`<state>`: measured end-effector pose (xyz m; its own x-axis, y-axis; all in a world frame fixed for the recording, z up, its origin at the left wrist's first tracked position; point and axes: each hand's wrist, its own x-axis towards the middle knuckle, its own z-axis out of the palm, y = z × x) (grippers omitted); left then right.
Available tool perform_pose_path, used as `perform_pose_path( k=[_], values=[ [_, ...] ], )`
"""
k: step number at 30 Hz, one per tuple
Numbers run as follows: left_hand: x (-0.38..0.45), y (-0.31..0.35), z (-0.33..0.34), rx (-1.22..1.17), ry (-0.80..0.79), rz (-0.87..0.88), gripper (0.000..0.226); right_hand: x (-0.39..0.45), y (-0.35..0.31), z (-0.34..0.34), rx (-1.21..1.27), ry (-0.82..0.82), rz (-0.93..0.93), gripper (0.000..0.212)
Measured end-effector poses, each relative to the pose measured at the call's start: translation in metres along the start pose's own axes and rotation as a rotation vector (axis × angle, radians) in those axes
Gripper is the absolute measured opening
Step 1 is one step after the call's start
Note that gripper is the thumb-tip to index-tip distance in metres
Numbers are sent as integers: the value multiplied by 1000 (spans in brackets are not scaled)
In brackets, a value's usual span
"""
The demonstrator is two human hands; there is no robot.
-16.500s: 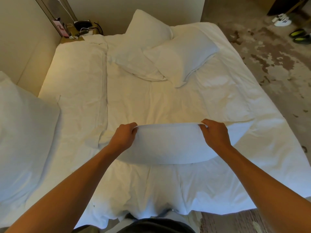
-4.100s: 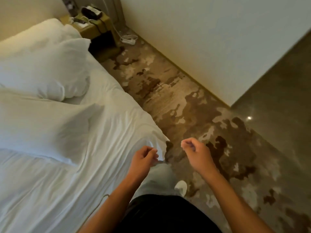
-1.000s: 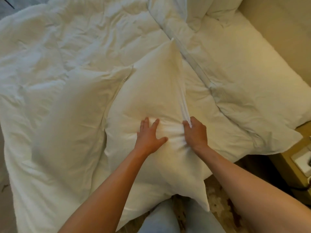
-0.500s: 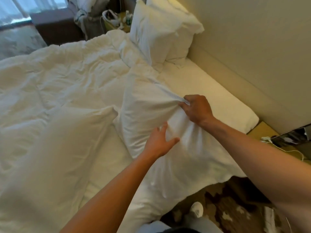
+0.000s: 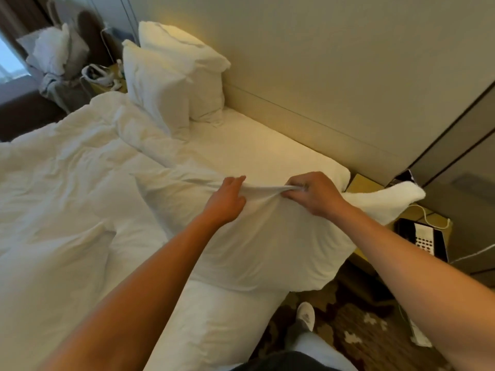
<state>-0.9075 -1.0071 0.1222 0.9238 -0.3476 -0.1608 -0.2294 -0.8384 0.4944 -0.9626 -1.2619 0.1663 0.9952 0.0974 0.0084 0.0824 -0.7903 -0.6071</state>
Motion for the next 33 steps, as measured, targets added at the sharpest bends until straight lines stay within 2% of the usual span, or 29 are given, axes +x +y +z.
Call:
perform_pose_path(
  k=[4,10,19,24,28,33],
  values=[
    [29,18,36,110,19,-47,29,-5,75,1,119,-63,80,9],
    [51,43,43,136,97,-73,22,10,127,2,132,-44,113,14],
    [72,42,22,175,92,-106,22,39,136,2,-129,181,100,17],
    [93,33,21,138,105,-83,19,45,132,3,-127,144,221,22],
    [115,22,20,89,106,-54,17,50,126,4,114,50,324,30],
    [142,3,26,79,36,-44,18,49,127,9,69,13,299,31]
  ],
)
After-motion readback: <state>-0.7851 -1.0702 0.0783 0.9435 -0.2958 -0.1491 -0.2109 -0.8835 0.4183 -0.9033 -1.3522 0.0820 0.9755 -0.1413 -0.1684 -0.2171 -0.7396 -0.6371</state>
